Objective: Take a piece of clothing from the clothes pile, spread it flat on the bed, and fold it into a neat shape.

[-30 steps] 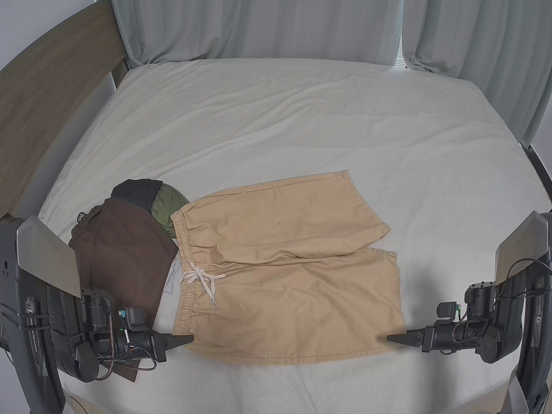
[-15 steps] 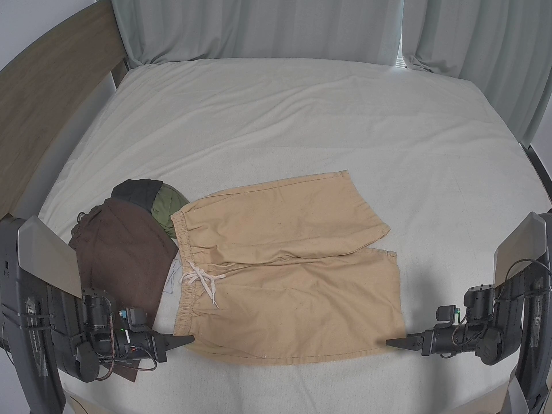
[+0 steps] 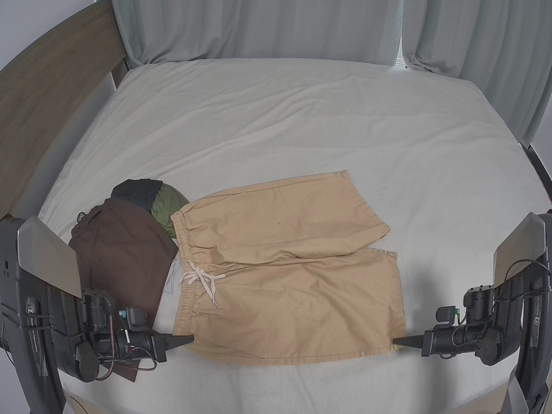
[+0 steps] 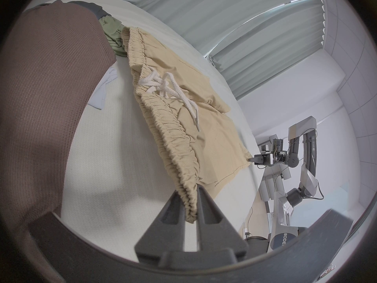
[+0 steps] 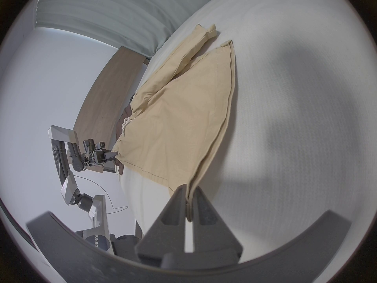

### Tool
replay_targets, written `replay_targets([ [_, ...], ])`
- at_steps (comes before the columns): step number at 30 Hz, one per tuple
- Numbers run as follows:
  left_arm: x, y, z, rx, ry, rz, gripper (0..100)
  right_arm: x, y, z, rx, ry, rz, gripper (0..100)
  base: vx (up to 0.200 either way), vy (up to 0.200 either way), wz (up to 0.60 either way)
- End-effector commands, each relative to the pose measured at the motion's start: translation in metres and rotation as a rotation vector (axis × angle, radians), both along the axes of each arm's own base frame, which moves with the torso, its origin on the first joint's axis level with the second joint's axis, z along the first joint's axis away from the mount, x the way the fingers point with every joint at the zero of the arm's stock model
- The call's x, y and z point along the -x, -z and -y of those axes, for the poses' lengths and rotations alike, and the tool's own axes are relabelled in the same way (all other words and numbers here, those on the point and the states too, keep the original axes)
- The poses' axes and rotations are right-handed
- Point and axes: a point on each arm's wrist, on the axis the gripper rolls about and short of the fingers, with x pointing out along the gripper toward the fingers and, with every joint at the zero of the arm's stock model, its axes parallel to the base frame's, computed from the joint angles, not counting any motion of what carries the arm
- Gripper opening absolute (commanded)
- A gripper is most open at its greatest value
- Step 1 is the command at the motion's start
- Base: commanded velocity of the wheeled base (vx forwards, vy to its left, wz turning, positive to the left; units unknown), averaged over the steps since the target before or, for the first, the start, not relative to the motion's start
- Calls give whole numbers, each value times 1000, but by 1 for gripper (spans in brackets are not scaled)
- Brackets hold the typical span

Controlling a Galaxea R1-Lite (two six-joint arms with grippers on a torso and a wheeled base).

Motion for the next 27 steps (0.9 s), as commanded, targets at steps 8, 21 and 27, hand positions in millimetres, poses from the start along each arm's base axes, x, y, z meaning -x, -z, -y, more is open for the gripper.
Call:
replay_targets([
  [8,13,0,-12,52,50,-19,0,10,-3,0,1,-4,-25,0,0,0,0],
  [21,13,12,-11,7,99,11,0,15,-16,3,5,-53,54,0,0,0,0],
  [27,8,9,-5,6,124,46,0,13,-26,3,-5,-59,94,0,0,0,0],
])
